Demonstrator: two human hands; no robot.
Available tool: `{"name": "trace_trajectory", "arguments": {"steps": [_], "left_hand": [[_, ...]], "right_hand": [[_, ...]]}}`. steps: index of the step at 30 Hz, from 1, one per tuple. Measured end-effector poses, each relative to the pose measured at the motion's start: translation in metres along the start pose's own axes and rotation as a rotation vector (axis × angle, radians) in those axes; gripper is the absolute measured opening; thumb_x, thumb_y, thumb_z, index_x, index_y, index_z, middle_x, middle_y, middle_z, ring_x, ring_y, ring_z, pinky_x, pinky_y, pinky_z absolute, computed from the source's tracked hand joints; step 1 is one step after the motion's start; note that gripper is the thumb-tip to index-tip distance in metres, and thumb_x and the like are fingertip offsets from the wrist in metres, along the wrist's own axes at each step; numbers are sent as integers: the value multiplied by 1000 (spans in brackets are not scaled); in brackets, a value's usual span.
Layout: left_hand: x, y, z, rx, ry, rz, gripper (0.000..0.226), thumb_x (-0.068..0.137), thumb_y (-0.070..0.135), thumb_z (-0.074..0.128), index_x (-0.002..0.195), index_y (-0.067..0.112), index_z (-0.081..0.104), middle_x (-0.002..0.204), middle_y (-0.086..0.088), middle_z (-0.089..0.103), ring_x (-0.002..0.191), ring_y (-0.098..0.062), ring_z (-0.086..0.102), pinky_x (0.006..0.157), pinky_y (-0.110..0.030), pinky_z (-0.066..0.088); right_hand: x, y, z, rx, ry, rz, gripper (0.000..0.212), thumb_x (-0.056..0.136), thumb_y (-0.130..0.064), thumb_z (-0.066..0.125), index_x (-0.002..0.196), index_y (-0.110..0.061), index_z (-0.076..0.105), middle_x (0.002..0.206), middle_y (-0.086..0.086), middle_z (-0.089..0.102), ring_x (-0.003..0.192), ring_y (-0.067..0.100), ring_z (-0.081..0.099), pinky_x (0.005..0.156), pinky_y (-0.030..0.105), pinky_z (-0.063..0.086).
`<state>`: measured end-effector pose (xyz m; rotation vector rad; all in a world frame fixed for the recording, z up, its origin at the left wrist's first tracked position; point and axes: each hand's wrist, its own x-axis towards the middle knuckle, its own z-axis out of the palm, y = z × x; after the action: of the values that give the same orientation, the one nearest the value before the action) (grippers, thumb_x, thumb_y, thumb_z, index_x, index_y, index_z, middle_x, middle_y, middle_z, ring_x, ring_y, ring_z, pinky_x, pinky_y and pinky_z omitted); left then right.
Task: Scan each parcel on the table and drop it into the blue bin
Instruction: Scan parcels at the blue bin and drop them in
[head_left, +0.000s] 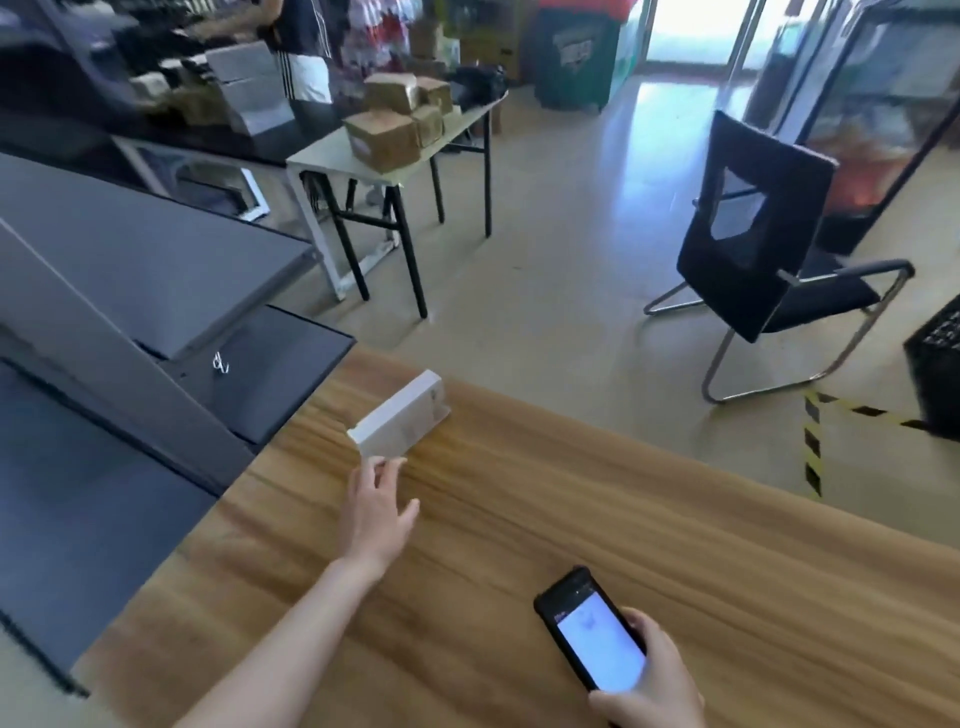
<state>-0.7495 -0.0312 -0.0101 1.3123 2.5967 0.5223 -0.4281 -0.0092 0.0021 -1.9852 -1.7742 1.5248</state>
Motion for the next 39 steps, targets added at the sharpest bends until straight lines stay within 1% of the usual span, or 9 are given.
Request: {"name": "trace_trajectory", "arguments": {"steps": [4, 8, 12, 15, 20, 26, 30, 34, 39], "left_hand": [[55, -25, -13, 7, 71, -77, 60, 85, 29, 70, 137, 19, 41, 143, -9, 34, 127, -26, 36, 101, -40, 43], [94, -41, -11, 10, -42, -125, 73, 85, 34, 70, 145, 22, 30, 141, -6, 42, 126, -27, 40, 101, -43, 44], [101, -46, -4, -9, -57, -34, 51, 86, 22, 69, 130, 19, 45, 123, -5, 56, 106, -26, 56, 85, -40, 52], [81, -45, 8, 2, -16, 113, 48, 79, 15, 75, 121, 17, 52, 115, -4, 56, 98, -26, 59, 80, -37, 53], [32, -51, 37, 64, -65, 314, 58, 63, 5, 83, 116, 12, 59, 130, -12, 54, 119, -33, 55, 95, -48, 51], [35, -57, 41, 29, -101, 261, 67, 69, 25, 83, 128, 14, 54, 145, -13, 39, 136, -33, 37, 109, -49, 39], [67, -56, 35, 23, -253, 124, 96, 67, 40, 82, 146, 27, 28, 155, -9, 17, 146, -28, 7, 119, -45, 20], [81, -51, 31, 60, -400, 98, 105, 61, 39, 84, 147, 28, 25, 142, -5, 27, 134, -25, 21, 113, -36, 29], [59, -45, 31, 79, -392, 316, 102, 59, 27, 85, 145, 28, 30, 143, -4, 25, 136, -23, 18, 113, -34, 32]], "right_hand": [[22, -34, 20, -30, -17, -37, 95, 36, -32, 70, 127, -37, 42, 115, -14, 48, 101, 7, 47, 96, 35, 37], [33, -52, 28, 9, -3, -68, 92, 39, -26, 71, 128, -34, 44, 116, -13, 49, 101, 8, 46, 98, 37, 34], [38, -58, 27, 22, 24, -76, 89, 44, -23, 75, 127, -35, 45, 118, -14, 52, 103, 9, 48, 96, 33, 35], [41, -54, 25, 47, 55, -76, 87, 47, -14, 79, 126, -30, 48, 119, -9, 54, 106, 13, 50, 100, 39, 38], [43, -45, 20, 12, 63, -42, 87, 48, -10, 80, 128, -27, 49, 121, -6, 53, 111, 16, 50, 101, 46, 39], [45, -44, 18, -26, 56, -54, 90, 49, -11, 80, 131, -27, 48, 119, -7, 52, 109, 14, 50, 100, 43, 39], [43, -49, 18, -82, 54, -78, 92, 46, -18, 79, 131, -33, 46, 119, -13, 51, 106, 9, 47, 99, 37, 34], [46, -55, 12, -264, 73, -146, 93, 51, -23, 80, 134, -35, 40, 118, -17, 47, 116, 7, 46, 92, 32, 26], [47, -62, -3, -479, 129, -270, 95, 53, -26, 79, 136, -37, 36, 121, -21, 42, 117, 4, 42, 96, 31, 25]]}}
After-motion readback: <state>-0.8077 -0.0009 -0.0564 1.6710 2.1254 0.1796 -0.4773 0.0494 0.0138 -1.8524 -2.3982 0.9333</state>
